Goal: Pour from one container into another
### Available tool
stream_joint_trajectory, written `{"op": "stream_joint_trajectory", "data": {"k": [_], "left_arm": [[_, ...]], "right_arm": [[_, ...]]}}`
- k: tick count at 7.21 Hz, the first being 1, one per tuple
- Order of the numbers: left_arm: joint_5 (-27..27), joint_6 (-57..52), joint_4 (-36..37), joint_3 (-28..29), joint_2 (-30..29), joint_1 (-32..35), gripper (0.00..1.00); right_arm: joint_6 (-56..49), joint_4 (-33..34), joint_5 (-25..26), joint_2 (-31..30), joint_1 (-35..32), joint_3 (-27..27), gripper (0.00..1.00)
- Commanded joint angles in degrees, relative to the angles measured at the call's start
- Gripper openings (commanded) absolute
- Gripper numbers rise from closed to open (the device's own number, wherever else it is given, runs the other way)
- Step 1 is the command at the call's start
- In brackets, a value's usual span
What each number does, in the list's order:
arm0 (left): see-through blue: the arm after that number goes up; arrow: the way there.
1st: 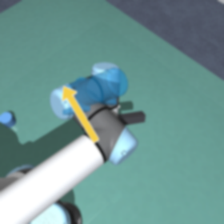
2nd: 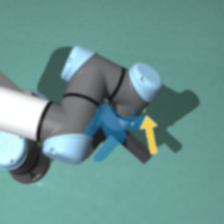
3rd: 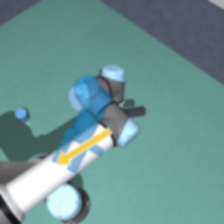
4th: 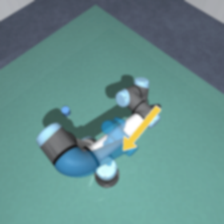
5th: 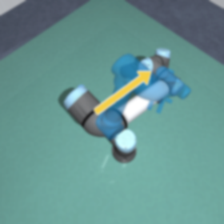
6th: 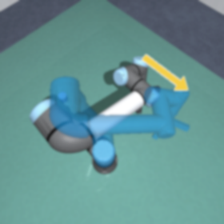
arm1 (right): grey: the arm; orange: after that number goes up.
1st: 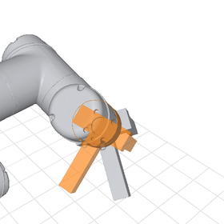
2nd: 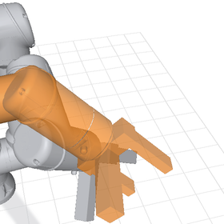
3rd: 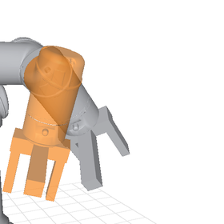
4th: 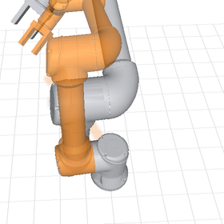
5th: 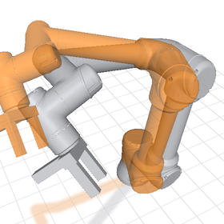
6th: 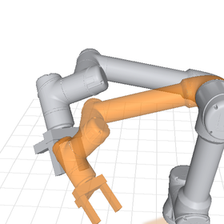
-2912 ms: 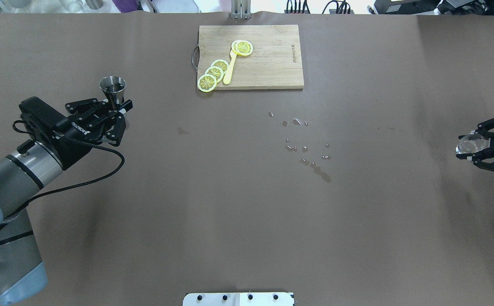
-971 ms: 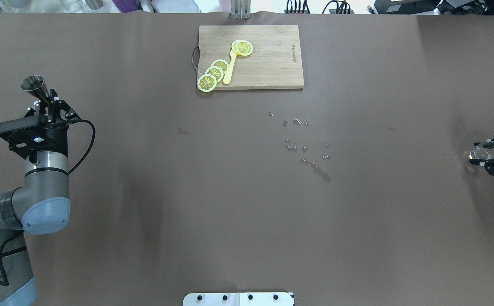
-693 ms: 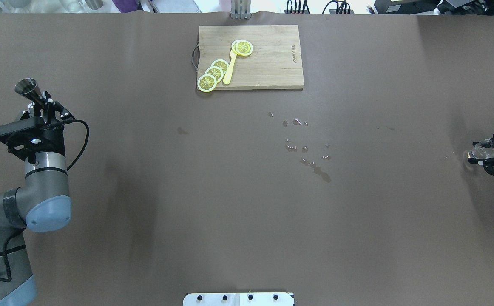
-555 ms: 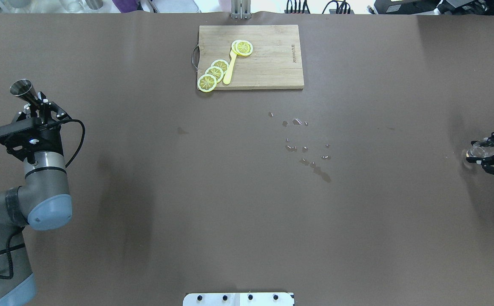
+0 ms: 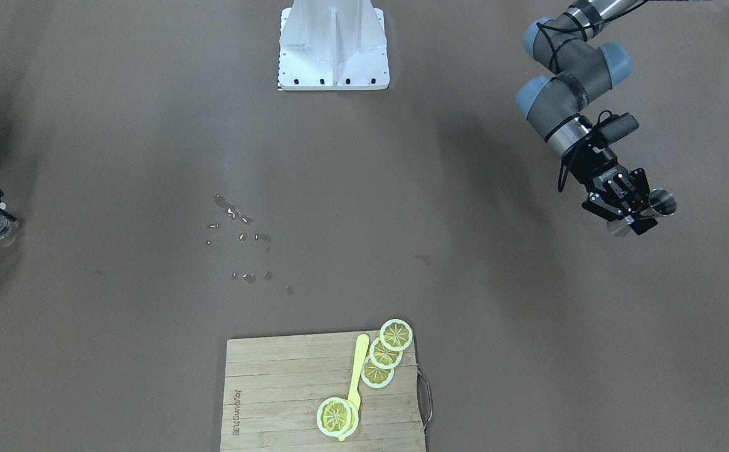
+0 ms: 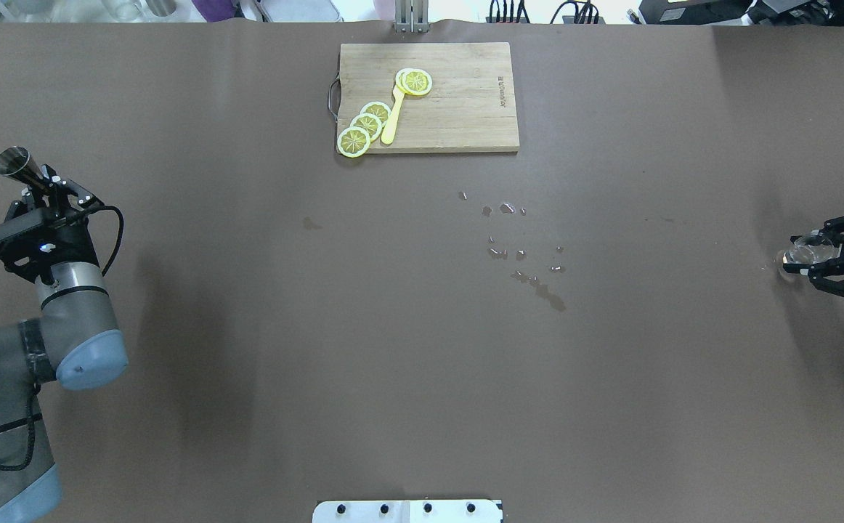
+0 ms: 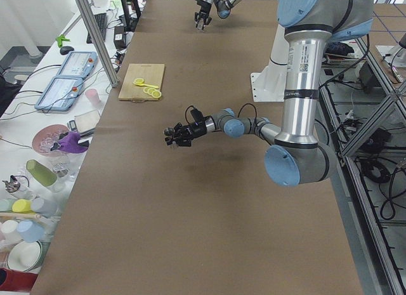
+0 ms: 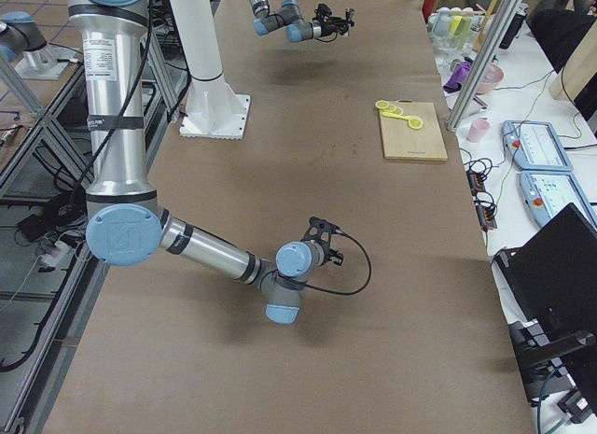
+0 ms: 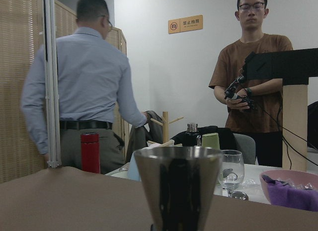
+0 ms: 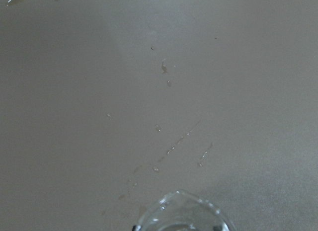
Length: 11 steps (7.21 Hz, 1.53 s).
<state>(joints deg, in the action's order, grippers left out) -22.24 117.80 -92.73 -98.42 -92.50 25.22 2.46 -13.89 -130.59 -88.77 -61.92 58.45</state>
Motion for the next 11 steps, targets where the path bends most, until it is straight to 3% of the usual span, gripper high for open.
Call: {"op": "stream_joint_trajectory", "data": {"k": [1, 9, 10, 11], "left_arm": [[-0.2, 3.5, 0.4, 2.2, -0.1, -0.1, 0.00], [-1.8, 10.9, 5.1, 6.0, -0.8, -1.0, 0.00], [-2.7, 11.0, 5.1, 6.2, -0.9, -1.1, 0.00], [-3.1, 11.4, 5.1, 6.3, -0.9, -2.0, 0.00]], "right_arm": [[0.0, 0.0, 0.8, 0.3, 0.7, 0.0, 0.00], [0.0, -0.4, 1.3, 0.7, 1.7, -0.9, 0.00], [0.0, -0.4, 1.3, 0.8, 1.7, -0.9, 0.06], [0.0, -0.5, 1.2, 0.8, 1.7, -0.9, 0.99]]}}
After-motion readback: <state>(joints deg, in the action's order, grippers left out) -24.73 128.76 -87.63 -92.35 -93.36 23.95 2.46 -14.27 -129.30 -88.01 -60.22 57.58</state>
